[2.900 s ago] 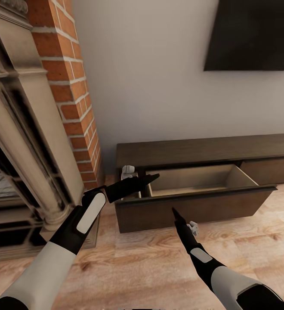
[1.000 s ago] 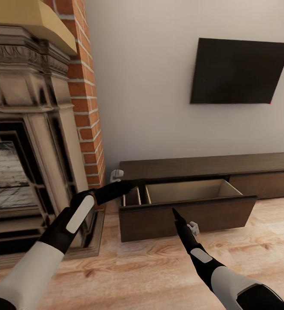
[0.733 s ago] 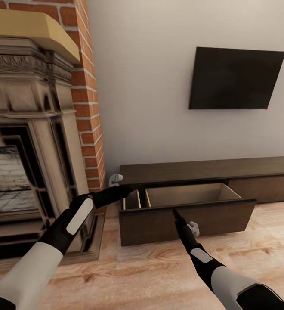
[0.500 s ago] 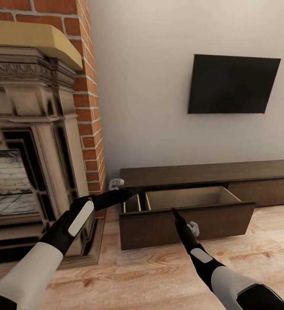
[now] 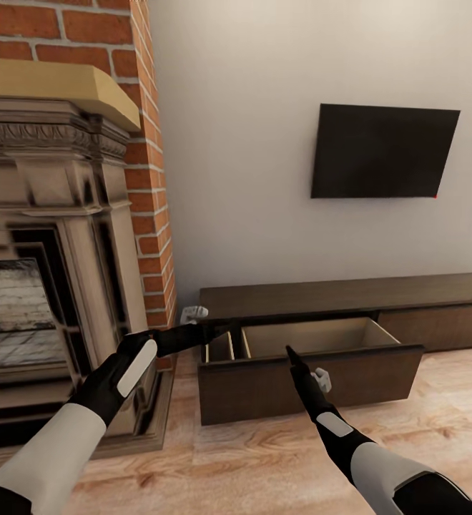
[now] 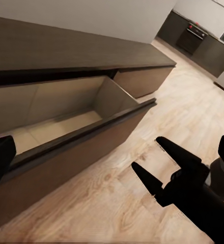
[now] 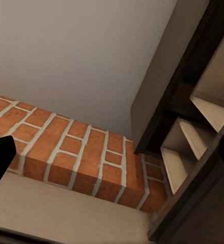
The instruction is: Place each of the two pumpkins and all three candles from the living room inside a cabinet in the living room (use any cabinet), then make sure every cabinet is closed, and position the cauldron so it is next to a table in the living room.
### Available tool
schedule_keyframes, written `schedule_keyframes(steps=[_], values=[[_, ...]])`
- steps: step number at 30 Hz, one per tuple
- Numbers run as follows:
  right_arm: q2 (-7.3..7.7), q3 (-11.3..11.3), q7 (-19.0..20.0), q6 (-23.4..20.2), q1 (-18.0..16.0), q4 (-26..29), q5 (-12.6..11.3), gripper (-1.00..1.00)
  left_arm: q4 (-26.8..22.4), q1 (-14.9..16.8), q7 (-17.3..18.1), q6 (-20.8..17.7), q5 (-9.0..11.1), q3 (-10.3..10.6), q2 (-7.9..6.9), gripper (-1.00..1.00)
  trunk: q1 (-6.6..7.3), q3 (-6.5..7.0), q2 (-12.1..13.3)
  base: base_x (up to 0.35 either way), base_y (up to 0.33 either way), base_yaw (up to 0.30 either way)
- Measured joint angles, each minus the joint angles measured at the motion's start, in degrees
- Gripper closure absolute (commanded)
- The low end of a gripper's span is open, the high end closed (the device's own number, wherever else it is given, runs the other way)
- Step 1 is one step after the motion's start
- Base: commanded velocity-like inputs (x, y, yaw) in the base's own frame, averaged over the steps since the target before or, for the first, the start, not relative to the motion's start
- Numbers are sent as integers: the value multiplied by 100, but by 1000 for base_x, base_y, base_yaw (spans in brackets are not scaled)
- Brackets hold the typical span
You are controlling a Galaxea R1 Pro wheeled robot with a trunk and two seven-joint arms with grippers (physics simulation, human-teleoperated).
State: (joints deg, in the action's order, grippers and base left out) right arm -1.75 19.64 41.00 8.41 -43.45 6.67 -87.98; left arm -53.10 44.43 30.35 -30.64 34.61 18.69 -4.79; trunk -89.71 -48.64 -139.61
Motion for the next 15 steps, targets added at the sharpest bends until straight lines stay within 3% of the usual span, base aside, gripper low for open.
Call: schedule_keyframes(steps=[6,11,14,15], values=[[-4,8,-5,3,0,0,0,-100,53,0,-16,2,-202,19,2,-100,132,108,241,0,0,0],[-17,7,-9,2,0,-8,0,-100,58,0,-17,6,-628,36,33,-100,242,198,441,0,0,0],[-8,62,-26,5,0,-8,42,-100,60,0,-17,35,-675,36,34,-100,308,251,561,0,0,0],[-1,162,-216,6,0,-7,135,-100,63,0,-17,134,-690,38,35,-100,330,269,602,0,0,0]])
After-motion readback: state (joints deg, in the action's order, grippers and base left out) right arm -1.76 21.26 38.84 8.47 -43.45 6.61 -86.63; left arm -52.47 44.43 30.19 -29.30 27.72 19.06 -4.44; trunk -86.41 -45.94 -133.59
